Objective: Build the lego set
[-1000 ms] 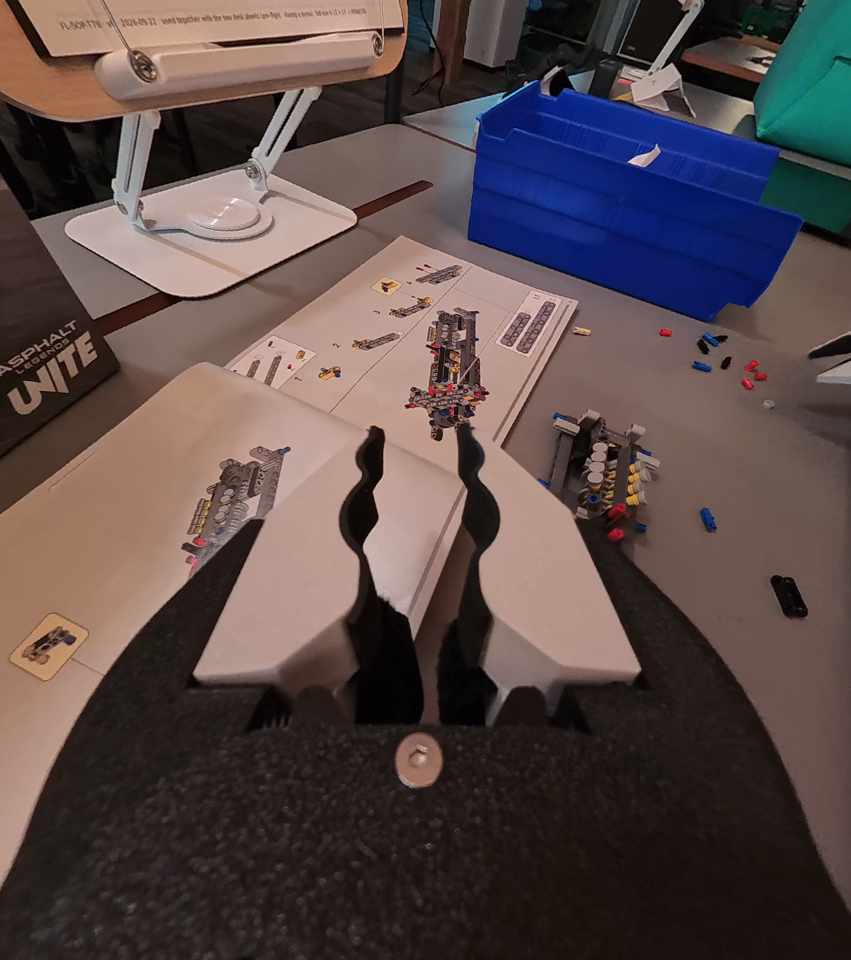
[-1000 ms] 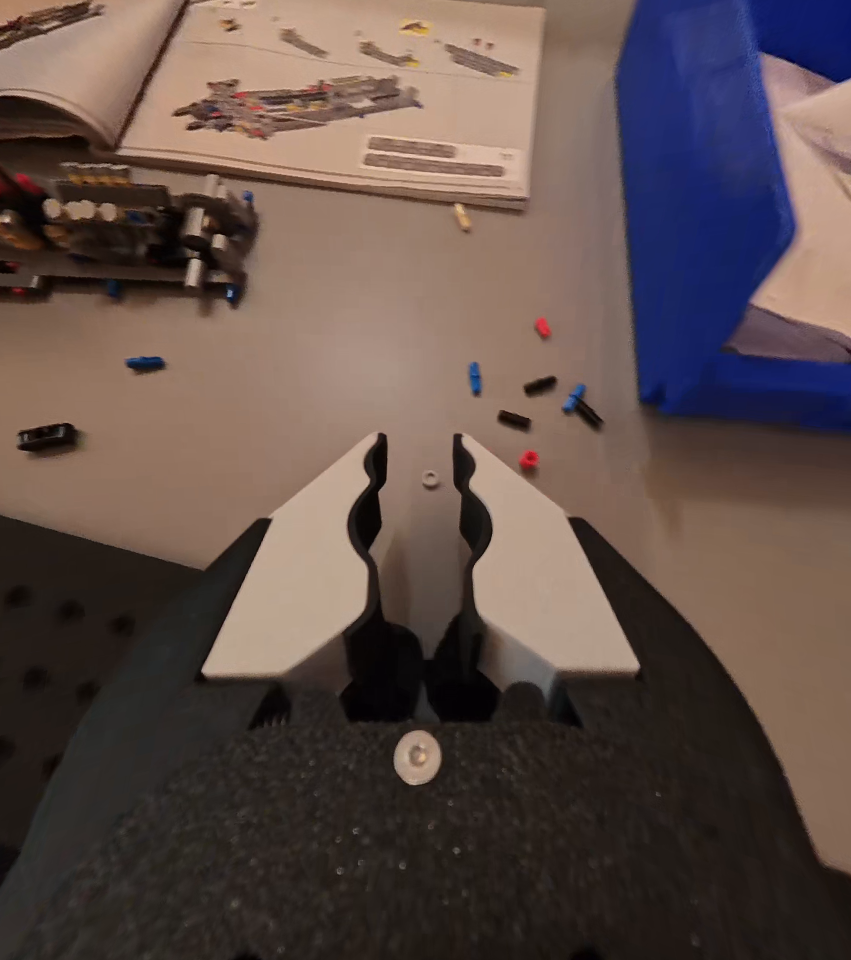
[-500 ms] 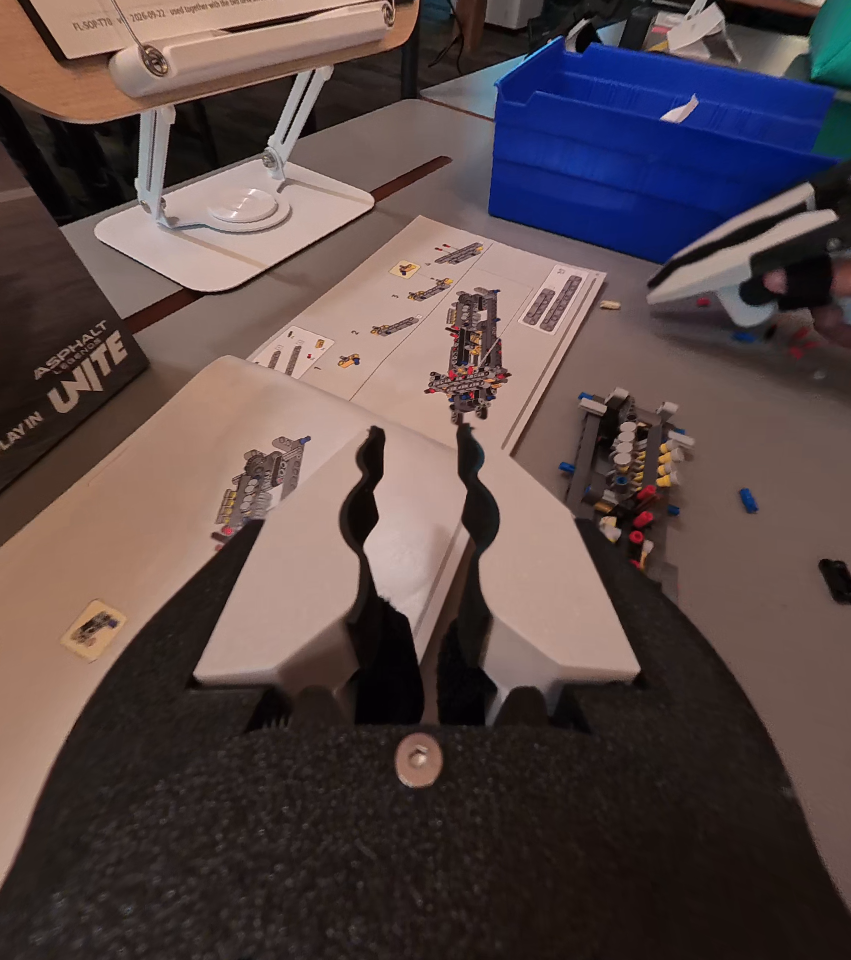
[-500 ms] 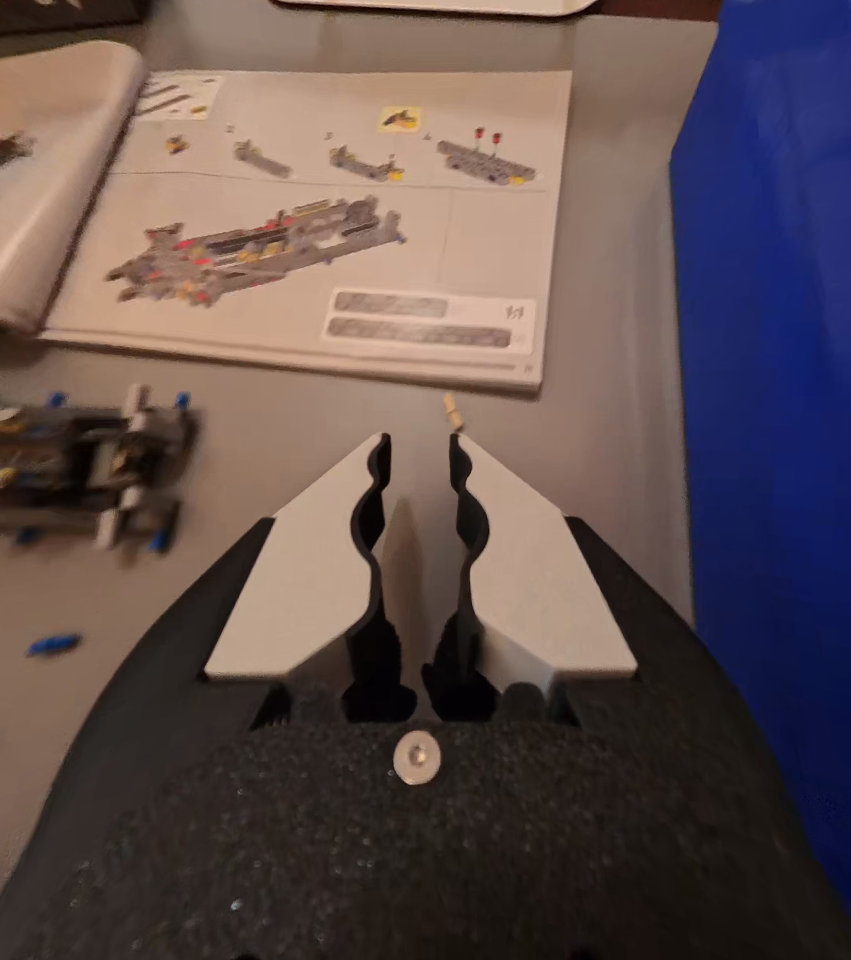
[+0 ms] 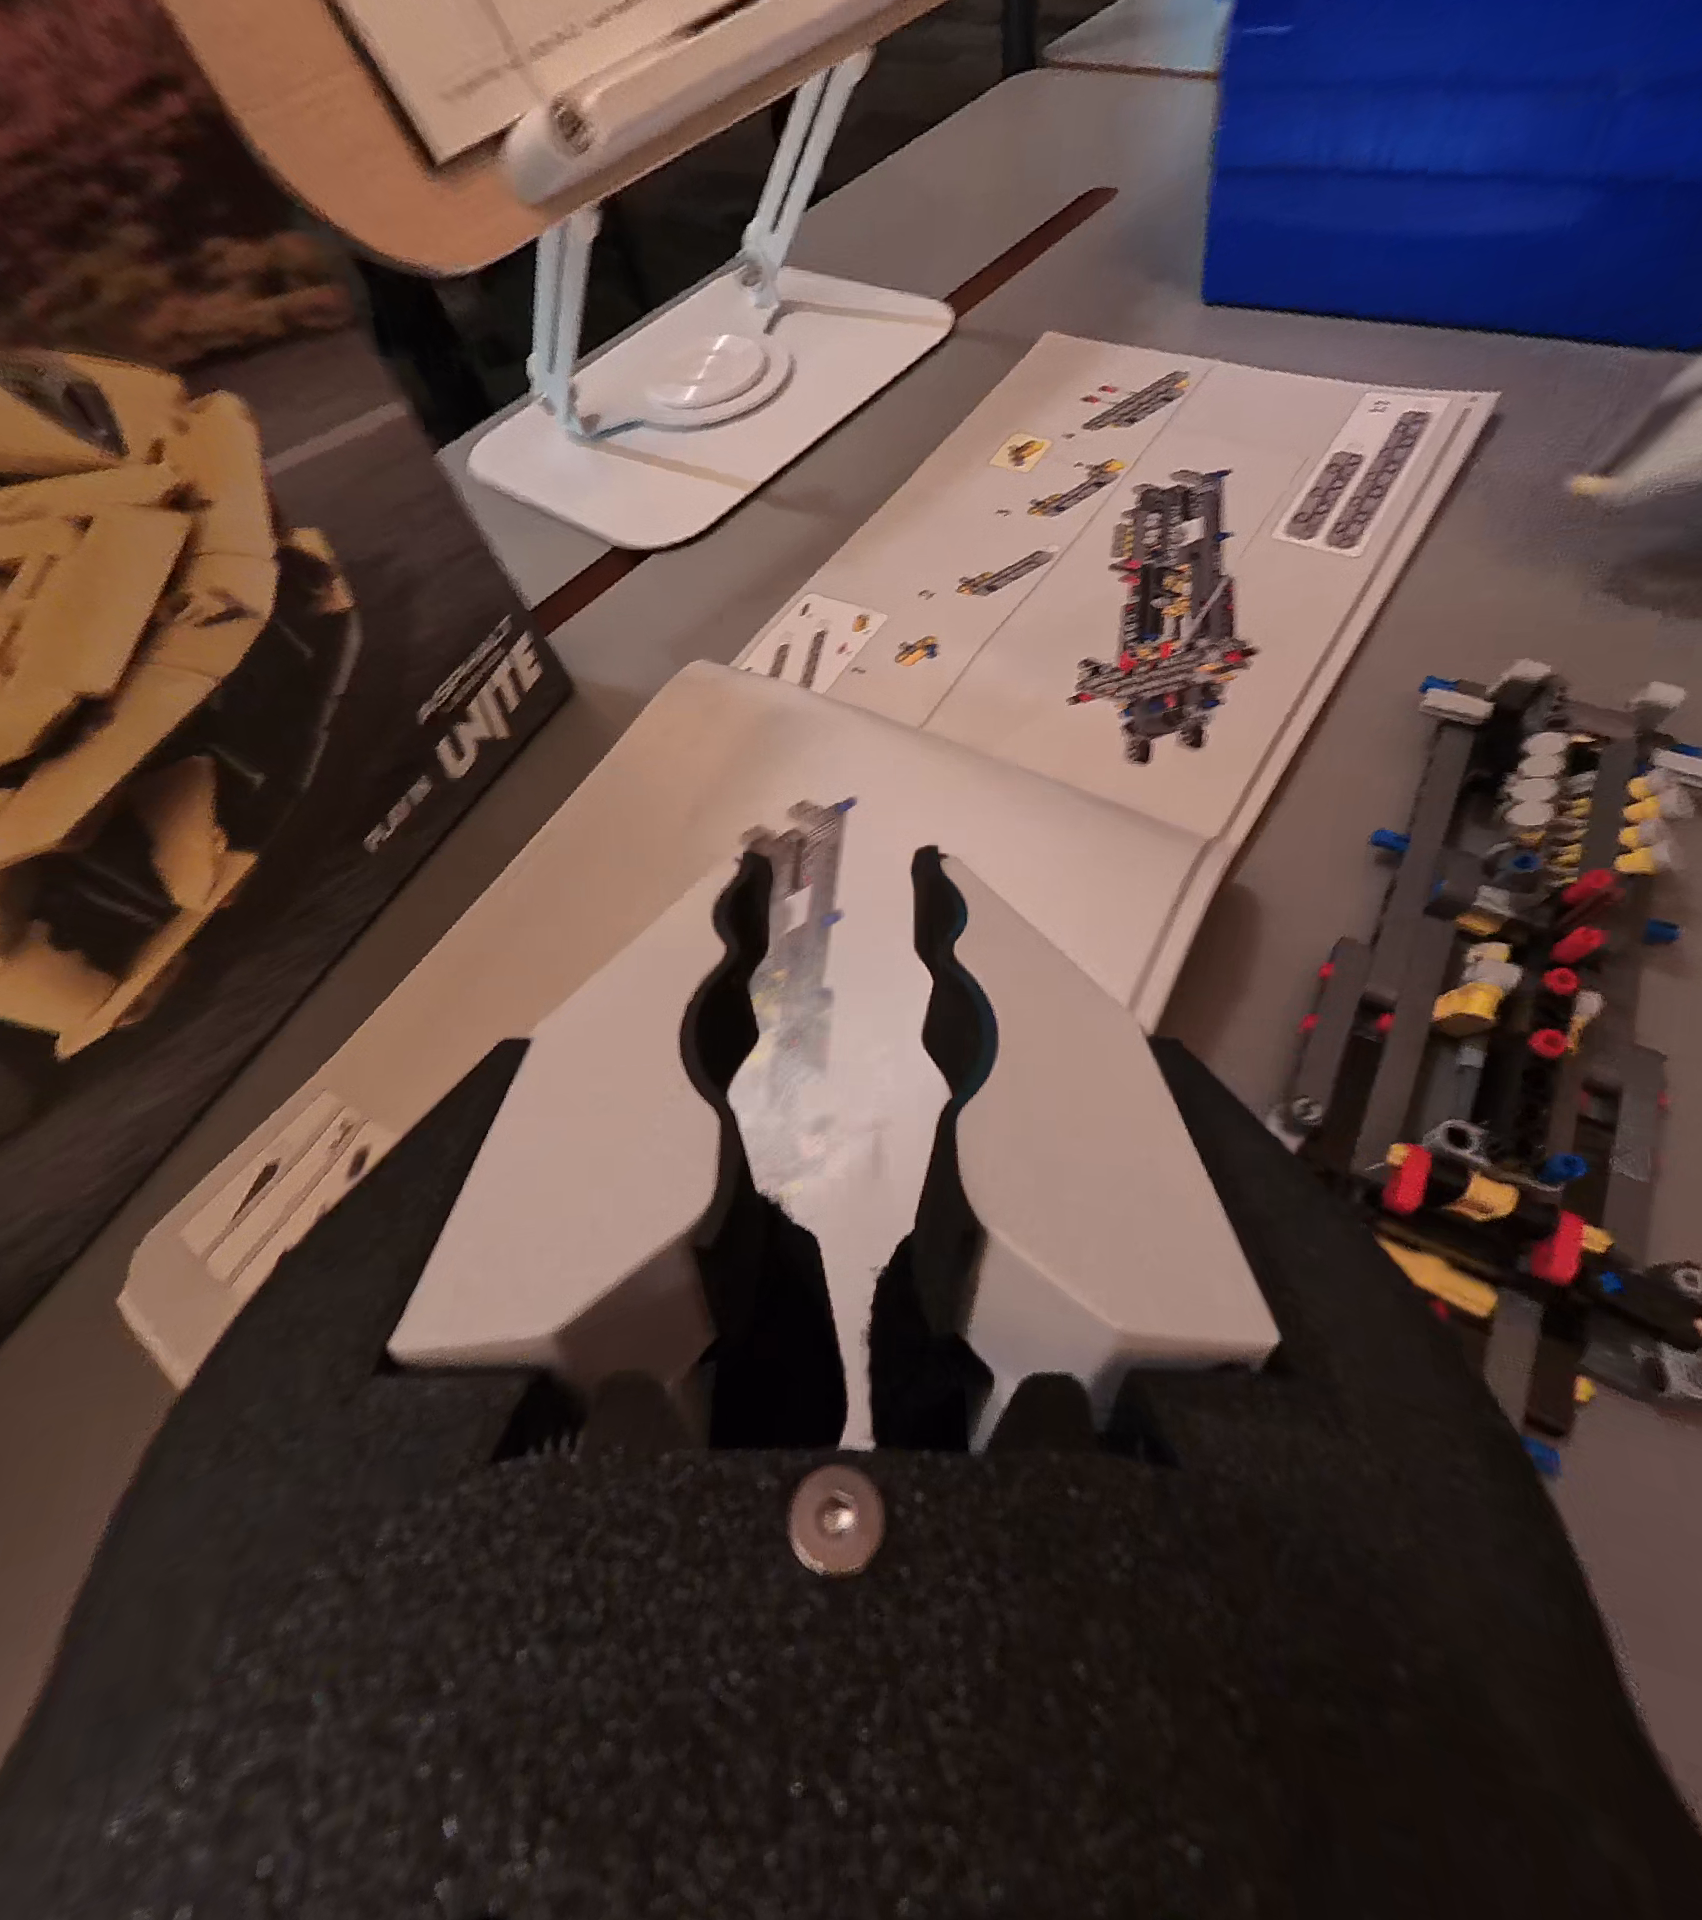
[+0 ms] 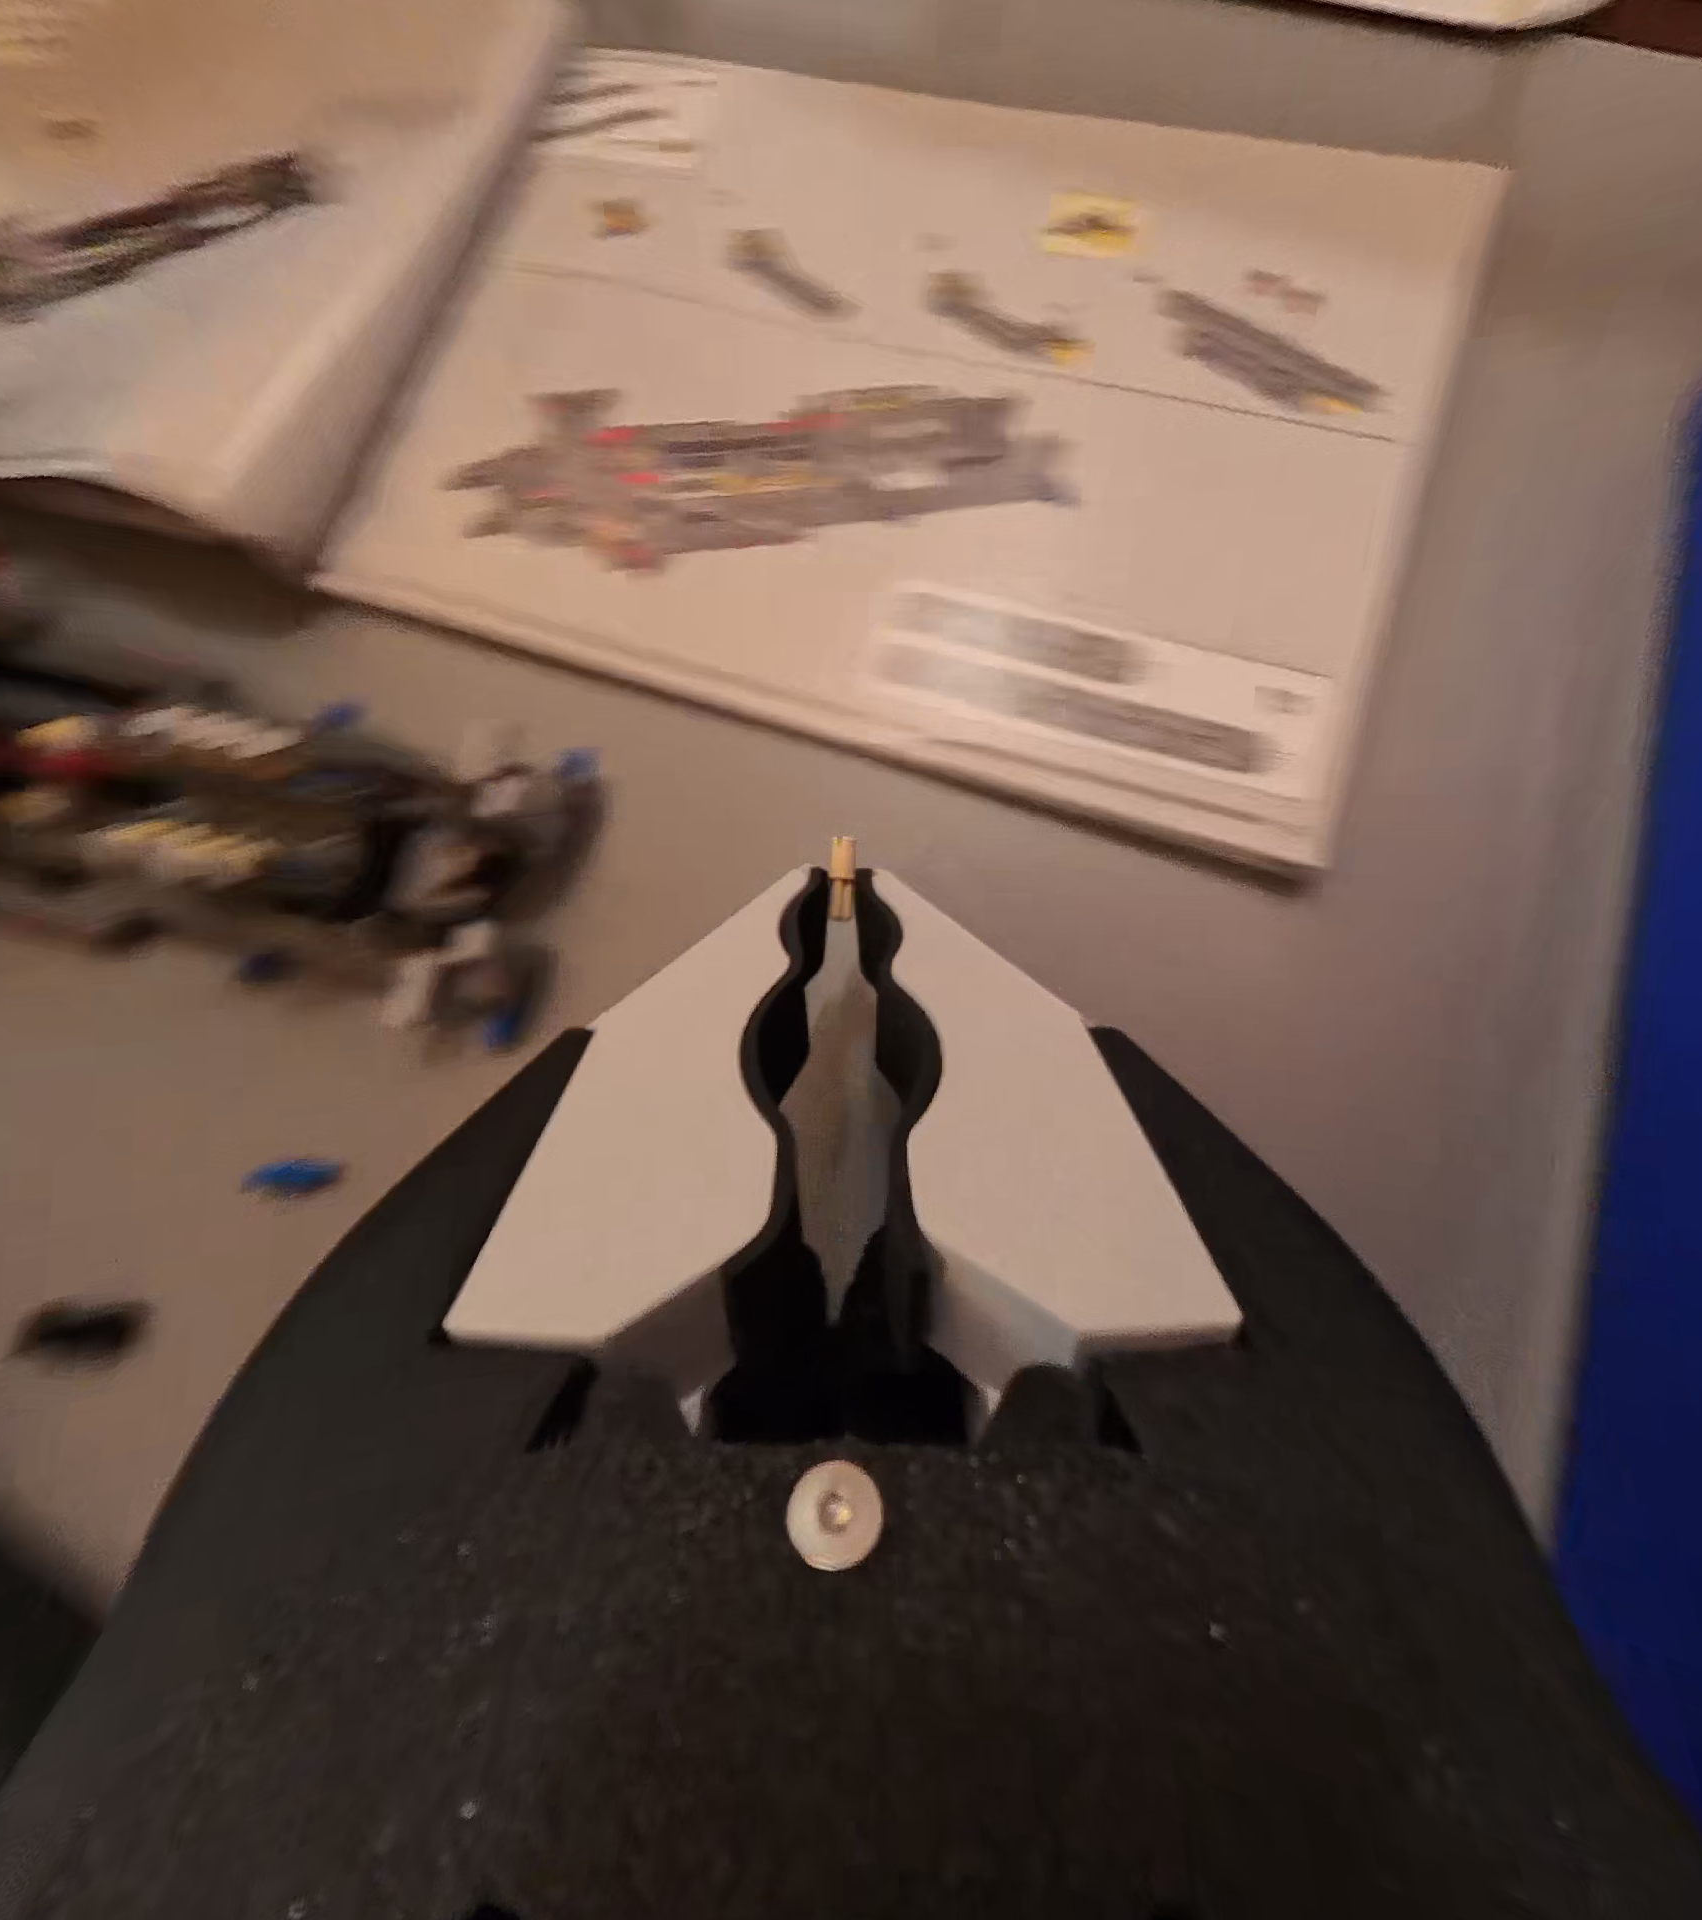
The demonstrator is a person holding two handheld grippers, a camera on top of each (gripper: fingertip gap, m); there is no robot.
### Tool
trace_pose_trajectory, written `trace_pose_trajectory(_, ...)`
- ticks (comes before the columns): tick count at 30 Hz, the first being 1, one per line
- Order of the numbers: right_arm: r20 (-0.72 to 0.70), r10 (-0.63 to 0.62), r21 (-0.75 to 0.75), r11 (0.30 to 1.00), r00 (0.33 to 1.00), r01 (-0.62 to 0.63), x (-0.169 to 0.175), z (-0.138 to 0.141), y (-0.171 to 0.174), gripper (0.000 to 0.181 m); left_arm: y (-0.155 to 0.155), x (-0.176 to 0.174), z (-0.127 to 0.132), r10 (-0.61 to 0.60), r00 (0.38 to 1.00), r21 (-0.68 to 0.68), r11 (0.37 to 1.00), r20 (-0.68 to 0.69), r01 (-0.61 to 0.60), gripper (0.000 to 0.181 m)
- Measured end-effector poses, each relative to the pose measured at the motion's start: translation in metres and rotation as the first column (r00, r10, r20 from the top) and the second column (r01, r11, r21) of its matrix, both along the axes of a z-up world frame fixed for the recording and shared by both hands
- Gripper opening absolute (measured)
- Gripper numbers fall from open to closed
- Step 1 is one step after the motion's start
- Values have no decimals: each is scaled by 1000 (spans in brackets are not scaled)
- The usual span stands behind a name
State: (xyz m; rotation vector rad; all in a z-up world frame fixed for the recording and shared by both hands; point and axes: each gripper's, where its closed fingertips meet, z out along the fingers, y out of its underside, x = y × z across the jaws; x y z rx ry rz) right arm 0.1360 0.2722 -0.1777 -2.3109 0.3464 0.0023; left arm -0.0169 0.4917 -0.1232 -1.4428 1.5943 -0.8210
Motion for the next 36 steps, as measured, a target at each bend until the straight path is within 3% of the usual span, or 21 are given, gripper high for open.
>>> trace_pose_trajectory(4, -13, 349, 14, 937, 937, -348, -114, 16, -2, 4, 47, -22, -16, 137, 984, 23, 991, -117, -135, 26)
trace_pose_trajectory(8, -44, 422, 38, 907, 906, -420, -183, 9, 1, 4, 103, -57, -39, 298, 920, 84, 954, -254, -286, 26)
trace_pose_trajectory(10, -22, 415, 29, 910, 910, -414, -197, 0, 9, 4, 119, -72, -48, 338, 890, 73, 941, -306, -332, 26)
trace_pose_trajectory(14, 64, 407, -52, 913, 911, -404, -200, -16, 18, 4, 128, -84, -55, 345, 874, 22, 933, -342, -359, 26)
trace_pose_trajectory(20, 104, 418, -126, 906, 902, -405, -195, -26, 20, 5, 132, -90, -56, 362, 858, 70, 929, -365, -362, 25)
trace_pose_trajectory(30, 74, 357, -124, 930, 931, -347, -185, -29, 19, 5, 129, -88, -56, 354, 862, 68, 933, -363, -354, 25)
trace_pose_trajectory(36, 63, 326, -40, 945, 943, -324, -179, -10, 17, 21, 128, -87, -53, 357, 864, 87, 933, -354, -350, 25)
